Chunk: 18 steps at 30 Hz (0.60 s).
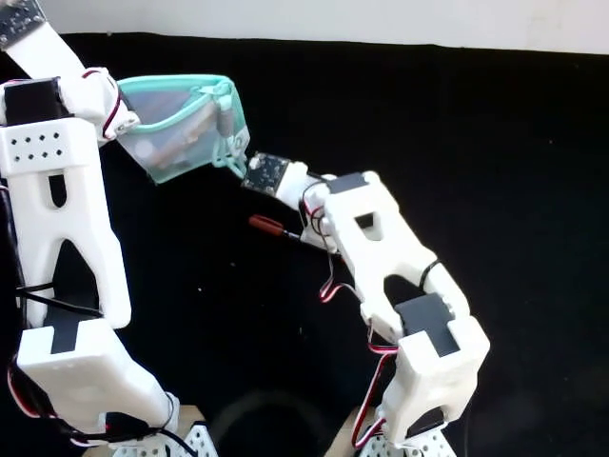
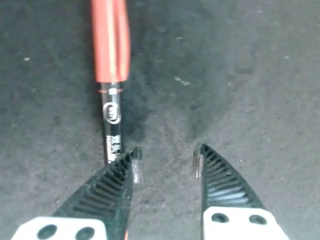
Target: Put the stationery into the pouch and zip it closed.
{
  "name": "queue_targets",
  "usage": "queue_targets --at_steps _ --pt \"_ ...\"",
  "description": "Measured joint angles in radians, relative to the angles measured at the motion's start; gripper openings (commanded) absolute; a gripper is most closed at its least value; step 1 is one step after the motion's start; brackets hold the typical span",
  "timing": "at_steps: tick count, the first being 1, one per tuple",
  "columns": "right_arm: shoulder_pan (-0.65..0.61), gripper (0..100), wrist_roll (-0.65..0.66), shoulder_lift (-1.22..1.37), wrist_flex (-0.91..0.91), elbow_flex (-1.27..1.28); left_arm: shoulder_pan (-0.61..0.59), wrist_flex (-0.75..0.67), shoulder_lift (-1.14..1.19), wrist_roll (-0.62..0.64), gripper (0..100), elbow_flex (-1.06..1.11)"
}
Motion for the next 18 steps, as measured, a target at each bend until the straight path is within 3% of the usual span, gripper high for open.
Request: queue_targets --at_steps 18 --pt "-0.051 17.3 0.003 0.184 -0.092 -0.109 -0.008 -0.008 0.002 -0.011 1 -0.002"
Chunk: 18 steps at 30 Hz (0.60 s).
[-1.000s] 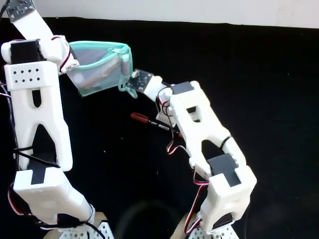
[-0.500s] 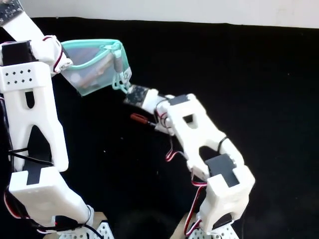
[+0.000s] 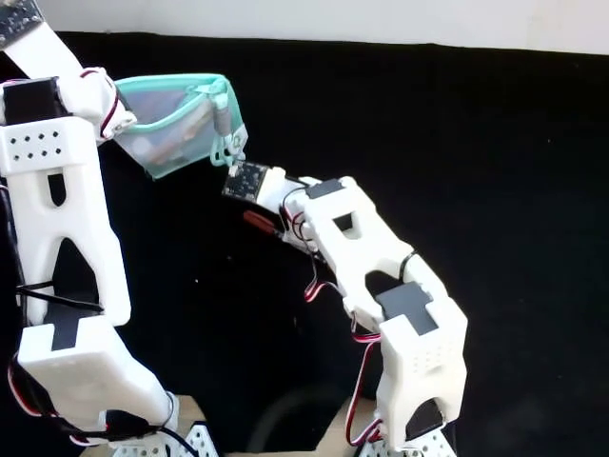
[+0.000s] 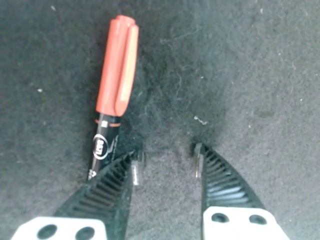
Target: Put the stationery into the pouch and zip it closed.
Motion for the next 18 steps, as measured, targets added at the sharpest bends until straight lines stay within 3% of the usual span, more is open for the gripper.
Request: queue_targets --at_steps 18 --pt "-0.002 17.3 -0.038 -0.187 0.184 0.002 0.0 -0.002 0.006 -0.003 1 0.0"
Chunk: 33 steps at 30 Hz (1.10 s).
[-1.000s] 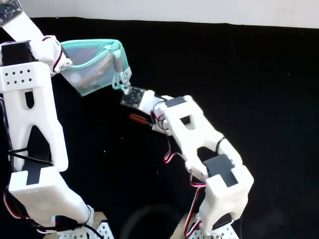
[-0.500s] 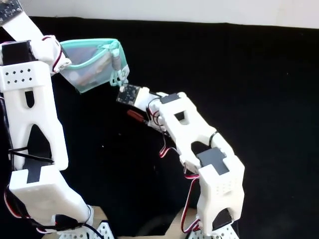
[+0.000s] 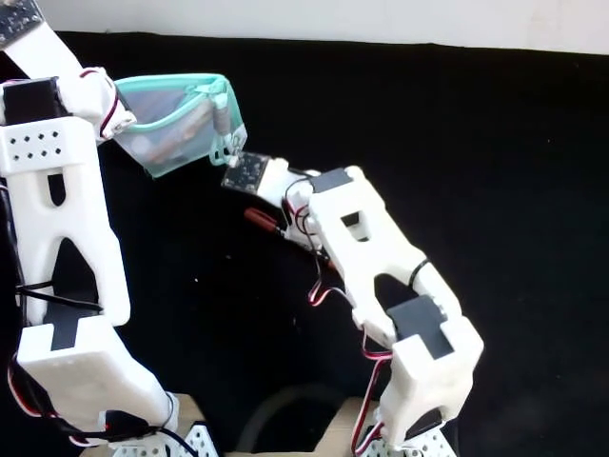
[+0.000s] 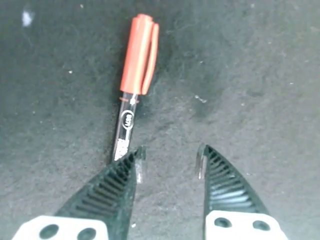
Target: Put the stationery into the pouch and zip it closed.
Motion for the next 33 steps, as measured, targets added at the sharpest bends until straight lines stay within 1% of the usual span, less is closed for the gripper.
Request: queue_targets --at_steps 2,6,11,16,21,29,33 --pt "-0.014 17.3 -0.043 -0.003 0.018 0.0 0.0 0.0 0.0 0.0 1 0.0" --pt "-0.049 17.6 -0.074 -0.003 0.04 0.0 0.0 0.0 0.0 0.0 1 0.0" --pt "-0.06 17.7 -0.141 -0.003 0.041 0.0 0.0 0.0 0.0 0.0 1 0.0" --pt "-0.061 17.7 -0.147 0.026 0.041 0.0 0.0 0.0 0.0 0.0 1 0.0" --pt "-0.061 17.7 -0.155 0.089 -0.02 0.0 0.0 0.0 0.0 -0.002 1 0.0" --pt "-0.061 17.3 -0.155 0.097 -0.04 0.0 0.0 0.0 0.002 -0.003 1 0.0" --pt "-0.061 12.5 -0.155 0.097 -0.04 0.0 0.0 0.0 0.002 -0.003 1 0.0"
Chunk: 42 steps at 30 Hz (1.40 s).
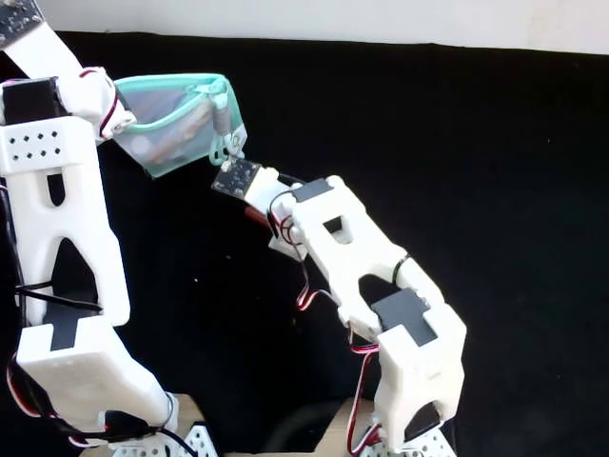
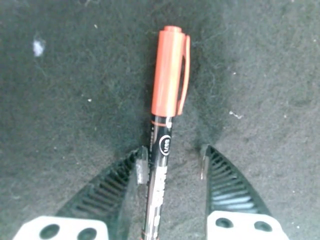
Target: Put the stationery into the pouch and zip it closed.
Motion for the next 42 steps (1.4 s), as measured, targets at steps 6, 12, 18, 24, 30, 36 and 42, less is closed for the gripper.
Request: queue_targets --at_steps 6,12,18,24,30,36,42 --pt "0.0 10.4 0.032 0.0 0.0 0.0 0.0 0.0 0.0 0.0 1 0.0" --pt "0.002 1.4 0.035 0.0 0.0 0.0 0.0 0.0 0.0 0.0 1 0.0" --pt "0.006 0.8 0.035 0.0 0.0 0.0 0.0 0.0 0.0 0.0 1 0.0" --pt "0.043 0.8 -0.032 0.0 0.0 -0.023 0.0 0.0 0.0 0.0 1 0.0" --pt "0.084 0.8 -0.137 0.0 0.005 -0.101 0.0 0.0 0.0 0.0 1 0.0" --pt "0.114 0.8 -0.196 0.0 0.089 -0.199 0.0 0.0 0.0 0.0 1 0.0" --pt "0.144 0.8 -0.264 0.0 0.157 -0.302 0.0 0.0 0.0 0.0 1 0.0"
